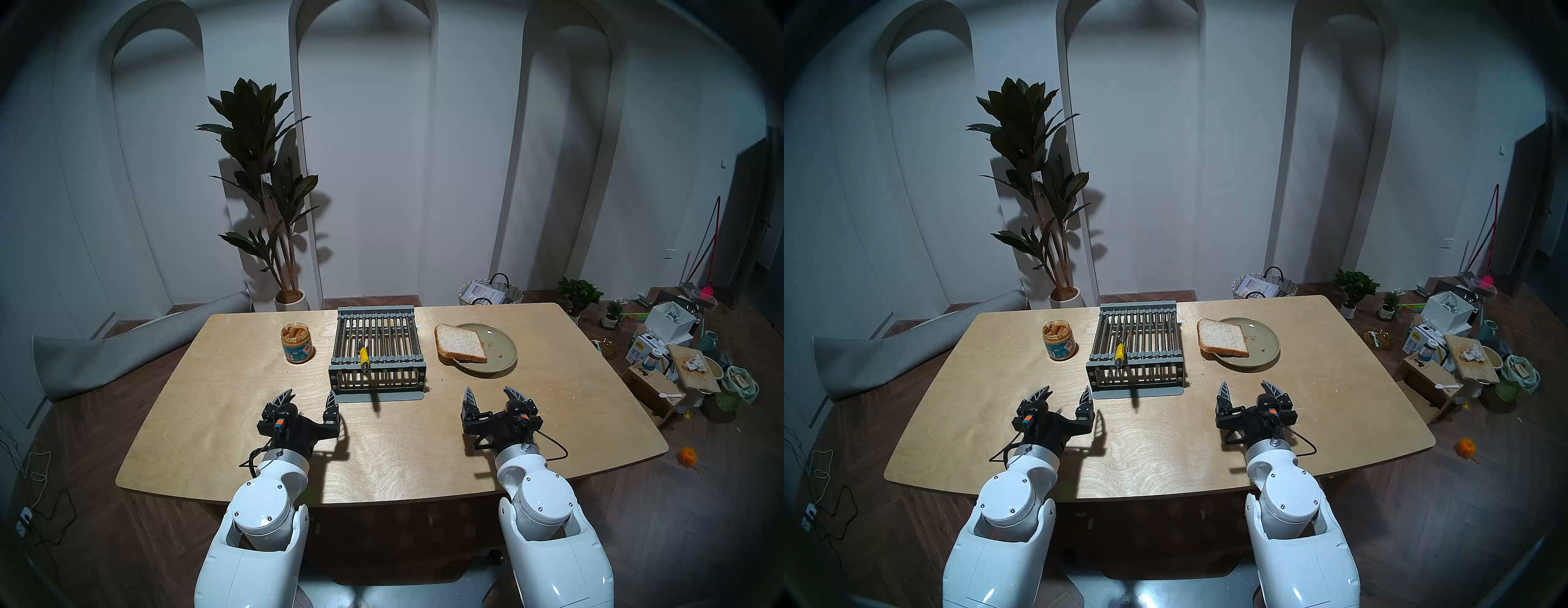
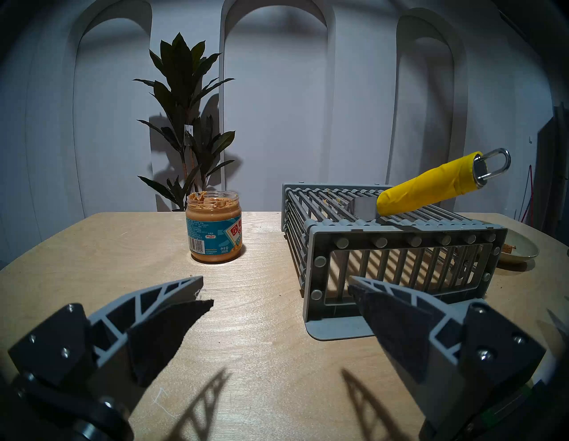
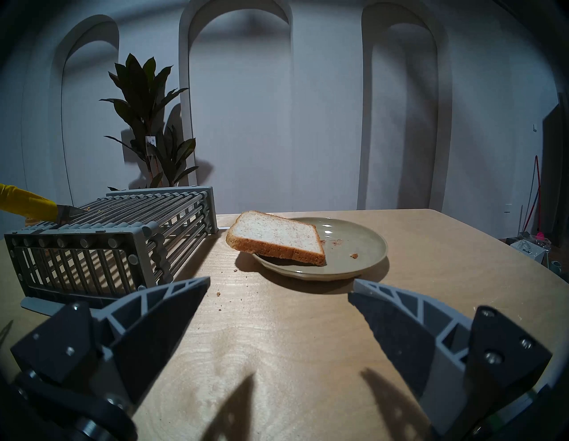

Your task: Spread peanut butter over the slice of bread with the knife

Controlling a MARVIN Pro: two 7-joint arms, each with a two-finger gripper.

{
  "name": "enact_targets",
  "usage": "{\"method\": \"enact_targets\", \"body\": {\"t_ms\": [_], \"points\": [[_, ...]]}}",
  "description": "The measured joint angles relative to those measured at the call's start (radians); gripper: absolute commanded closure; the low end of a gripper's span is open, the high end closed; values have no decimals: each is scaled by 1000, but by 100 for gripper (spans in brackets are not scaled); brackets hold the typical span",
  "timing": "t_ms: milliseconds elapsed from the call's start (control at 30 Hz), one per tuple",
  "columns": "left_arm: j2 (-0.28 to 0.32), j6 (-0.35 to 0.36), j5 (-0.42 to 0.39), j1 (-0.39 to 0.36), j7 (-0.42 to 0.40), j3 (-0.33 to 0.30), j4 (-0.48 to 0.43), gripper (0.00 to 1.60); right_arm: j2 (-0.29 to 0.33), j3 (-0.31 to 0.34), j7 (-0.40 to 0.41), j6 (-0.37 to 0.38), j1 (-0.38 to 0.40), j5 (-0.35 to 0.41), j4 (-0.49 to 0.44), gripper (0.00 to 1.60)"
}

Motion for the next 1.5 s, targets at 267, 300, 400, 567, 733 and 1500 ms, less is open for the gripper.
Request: {"method": "enact_targets", "body": {"t_ms": [267,300,400,567,733,1500], "points": [[-15,-119,28,35,53,-1,-31,0,3,4,20,-17,3,17,4,0],[-17,-132,32,39,59,-1,-37,0,5,6,24,-20,4,21,5,0],[-22,-181,42,57,80,1,-55,0,12,17,38,-33,11,34,7,0],[-27,-249,31,81,99,15,-79,0,23,34,58,-49,29,53,9,0],[-27,-293,-53,104,83,35,-117,0,40,54,80,-52,62,71,14,0],[62,-374,-12,12,191,266,-65,0,137,185,147,-67,273,134,172,0]]}}
